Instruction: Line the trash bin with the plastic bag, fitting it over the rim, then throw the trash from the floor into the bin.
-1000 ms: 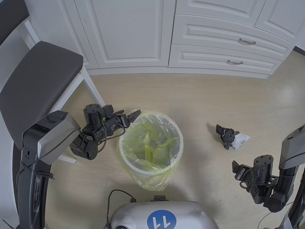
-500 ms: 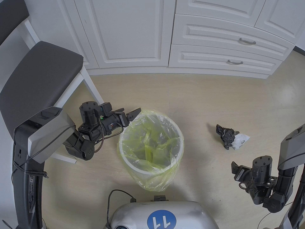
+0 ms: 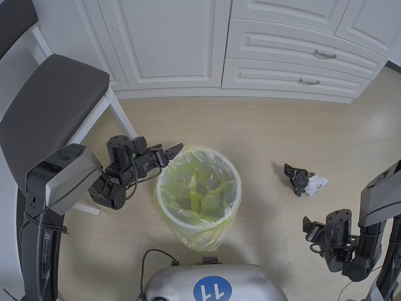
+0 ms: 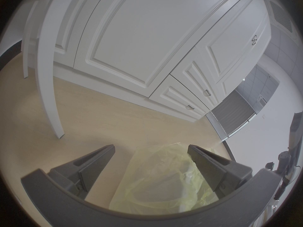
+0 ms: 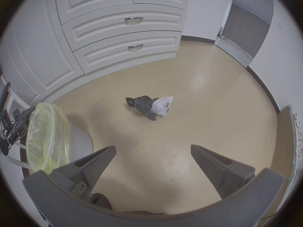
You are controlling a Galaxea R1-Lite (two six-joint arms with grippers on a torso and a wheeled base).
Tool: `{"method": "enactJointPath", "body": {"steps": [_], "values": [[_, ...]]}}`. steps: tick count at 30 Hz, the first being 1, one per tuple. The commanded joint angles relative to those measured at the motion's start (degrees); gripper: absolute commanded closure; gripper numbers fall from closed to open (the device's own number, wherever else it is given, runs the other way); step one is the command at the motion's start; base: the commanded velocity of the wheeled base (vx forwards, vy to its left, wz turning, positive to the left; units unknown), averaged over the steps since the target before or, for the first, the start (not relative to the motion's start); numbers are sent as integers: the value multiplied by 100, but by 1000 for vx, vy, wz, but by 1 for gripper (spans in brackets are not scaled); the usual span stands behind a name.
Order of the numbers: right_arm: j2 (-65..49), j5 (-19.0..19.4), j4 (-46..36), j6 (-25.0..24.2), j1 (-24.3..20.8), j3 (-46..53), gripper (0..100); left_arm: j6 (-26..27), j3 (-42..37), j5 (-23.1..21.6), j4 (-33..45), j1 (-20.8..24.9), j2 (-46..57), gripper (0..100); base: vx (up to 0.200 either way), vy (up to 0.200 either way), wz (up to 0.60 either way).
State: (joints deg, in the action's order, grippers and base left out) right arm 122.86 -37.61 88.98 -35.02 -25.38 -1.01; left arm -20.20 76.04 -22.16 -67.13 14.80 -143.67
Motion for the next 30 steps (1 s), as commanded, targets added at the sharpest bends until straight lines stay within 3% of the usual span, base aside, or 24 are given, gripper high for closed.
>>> {"method": "enactJointPath", "body": {"steps": [1, 9, 20, 26, 30], "values": [[72, 8, 102, -4, -28, 84, 0, -54, 68, 1, -1, -30, -179, 0, 0, 0, 0], [45, -18, 102, -40, -20, 92, 0, -89, -46, 45, -89, 5, -4, 0, 0, 0, 0], [-289, -1, 102, -4, -28, 75, 0, -81, -925, 45, -107, -39, 893, 0, 0, 0, 0], [-667, 359, 102, 830, 147, -391, 0, -19, -1672, 1, -1, 5, 1675, 0, 0, 0, 0], [-605, 843, 102, 2070, 622, -883, 0, 174, -1874, 1, 139, -39, 1965, 0, 0, 0, 0]]}}
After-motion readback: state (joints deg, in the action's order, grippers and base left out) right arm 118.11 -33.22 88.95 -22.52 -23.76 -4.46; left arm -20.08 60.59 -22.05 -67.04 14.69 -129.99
